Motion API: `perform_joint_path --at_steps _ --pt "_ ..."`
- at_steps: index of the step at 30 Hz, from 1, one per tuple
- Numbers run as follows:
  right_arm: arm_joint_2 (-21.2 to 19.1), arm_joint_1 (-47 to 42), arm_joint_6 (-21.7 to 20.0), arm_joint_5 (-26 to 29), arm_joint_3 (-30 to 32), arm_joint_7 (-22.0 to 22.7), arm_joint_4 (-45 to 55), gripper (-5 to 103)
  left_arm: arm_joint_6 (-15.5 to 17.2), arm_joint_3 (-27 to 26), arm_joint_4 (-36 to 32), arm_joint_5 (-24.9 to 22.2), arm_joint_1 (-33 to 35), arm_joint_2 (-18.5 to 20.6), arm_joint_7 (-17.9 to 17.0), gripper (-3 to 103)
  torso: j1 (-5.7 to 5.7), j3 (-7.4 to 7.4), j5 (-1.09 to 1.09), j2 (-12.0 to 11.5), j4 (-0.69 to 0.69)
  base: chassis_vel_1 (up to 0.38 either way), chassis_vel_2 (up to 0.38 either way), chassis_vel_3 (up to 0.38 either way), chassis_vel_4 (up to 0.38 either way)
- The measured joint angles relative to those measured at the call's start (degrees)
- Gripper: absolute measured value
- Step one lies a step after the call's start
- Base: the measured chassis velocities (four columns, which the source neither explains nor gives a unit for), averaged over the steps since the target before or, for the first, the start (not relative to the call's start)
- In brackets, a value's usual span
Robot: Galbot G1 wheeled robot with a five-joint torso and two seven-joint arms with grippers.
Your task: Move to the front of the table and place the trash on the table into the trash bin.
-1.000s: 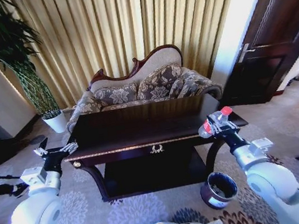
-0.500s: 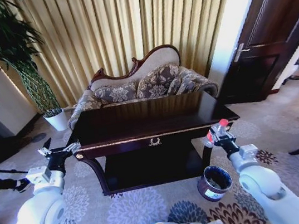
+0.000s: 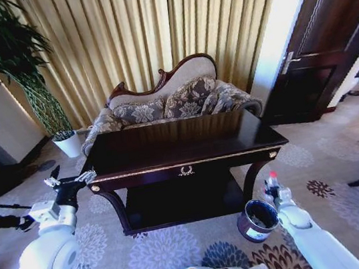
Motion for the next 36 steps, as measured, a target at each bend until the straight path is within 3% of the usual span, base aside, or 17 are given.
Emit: perform_joint_path --at_steps 6,9,12,14,18,20,26,36 --pt "2.2 4.1 2.9 -1.3 -0.3 0.1 -8.5 22 -0.7 0.8 0.0 1.5 0.4 0.0 0.0 100 -0.01 -0.01 -0.03 0.0 0.01 0.0 0.0 0.0 0.0" --pt "2.5 5.3 3.5 -1.5 -0.2 0.4 -10.1 31 -0.9 1.1 0.0 1.8 0.4 0.1 0.0 100 -0.01 0.0 -0.02 0.0 0.01 0.0 0.0 0.0 0.0" --pt "2.5 6.0 3.9 -1.5 -0.3 1.2 -10.7 46 -1.0 1.4 -0.1 2.2 0.4 0.2 0.0 100 -0.01 0.0 -0.02 0.0 0.01 0.0 0.0 0.0 0.0" --pt "2.4 6.0 3.9 -1.5 -0.3 1.3 -10.6 46 -1.0 1.4 -0.1 2.2 0.4 0.2 0.0 100 -0.01 0.0 -0.02 0.0 0.01 0.0 0.0 0.0 0.0" --pt "2.0 5.7 3.9 -1.4 -0.3 1.5 -9.6 68 -1.0 1.6 -0.1 2.4 0.4 0.4 0.0 100 -0.01 -0.01 -0.03 0.0 0.01 0.0 0.0 0.0 0.0" --pt "1.9 5.6 3.9 -1.4 -0.3 1.5 -9.4 68 -1.0 1.6 -0.1 2.4 0.3 0.4 0.0 100 -0.01 -0.01 -0.02 0.0 0.01 0.0 0.0 0.0 0.0" --pt "1.3 5.4 3.9 -1.1 -0.4 1.5 -9.5 95 -1.1 2.1 0.0 2.5 0.2 0.6 0.0 100 -0.01 -0.01 -0.02 0.0 0.01 0.0 0.0 0.0 0.0" --pt "1.0 4.4 3.8 0.3 0.0 1.5 -9.6 100 -1.1 2.5 0.2 2.6 0.2 0.8 0.0 100 -0.01 -0.01 -0.02 0.0 0.0 0.0 0.0 0.0 0.0"
